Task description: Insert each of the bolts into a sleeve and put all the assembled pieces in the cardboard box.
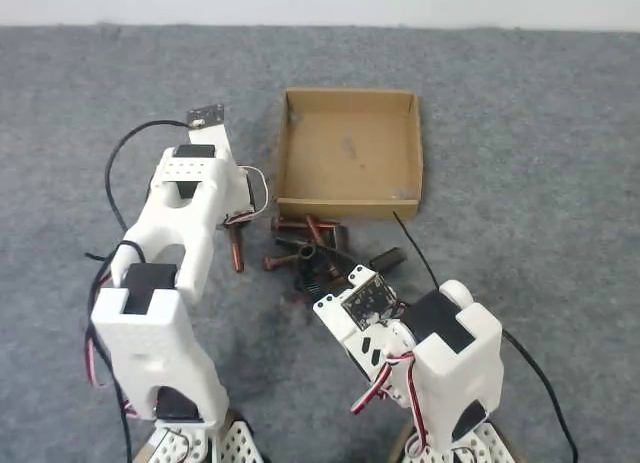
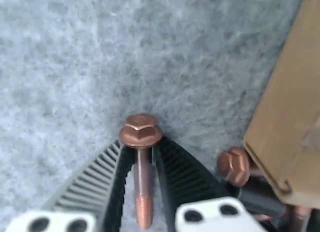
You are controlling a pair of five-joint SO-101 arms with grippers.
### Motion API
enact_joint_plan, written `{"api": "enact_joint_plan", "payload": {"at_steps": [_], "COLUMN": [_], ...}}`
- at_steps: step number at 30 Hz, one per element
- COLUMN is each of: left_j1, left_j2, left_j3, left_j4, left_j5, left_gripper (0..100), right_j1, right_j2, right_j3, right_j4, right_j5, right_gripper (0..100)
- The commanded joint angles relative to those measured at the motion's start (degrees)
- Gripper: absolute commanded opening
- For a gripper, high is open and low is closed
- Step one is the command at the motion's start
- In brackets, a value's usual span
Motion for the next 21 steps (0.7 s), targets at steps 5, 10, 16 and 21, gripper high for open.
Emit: {"api": "enact_joint_plan", "payload": {"at_steps": [5, 10, 16, 21], "left_j1": [-1.05, -0.62, 1.49, 4.57], "left_j2": [-8.7, -19.16, -29.45, -35.78], "left_j3": [3.3, 12.09, 24.22, 34.07], "left_j4": [-7.74, -15.65, -30.77, -44.13], "left_j5": [-0.35, -0.35, -0.26, -0.26], "left_gripper": [1, 1, 1, 1], "right_j1": [0.92, 0.92, 0.92, 0.92], "right_j2": [-1.98, -1.98, -1.98, -1.98], "right_j3": [-0.53, -0.53, -0.53, -0.44], "right_j4": [0.31, 0.31, 0.31, 0.22], "right_j5": [0.79, 0.79, 0.79, 0.79], "right_gripper": [0.6, 0.6, 0.6, 0.6]}}
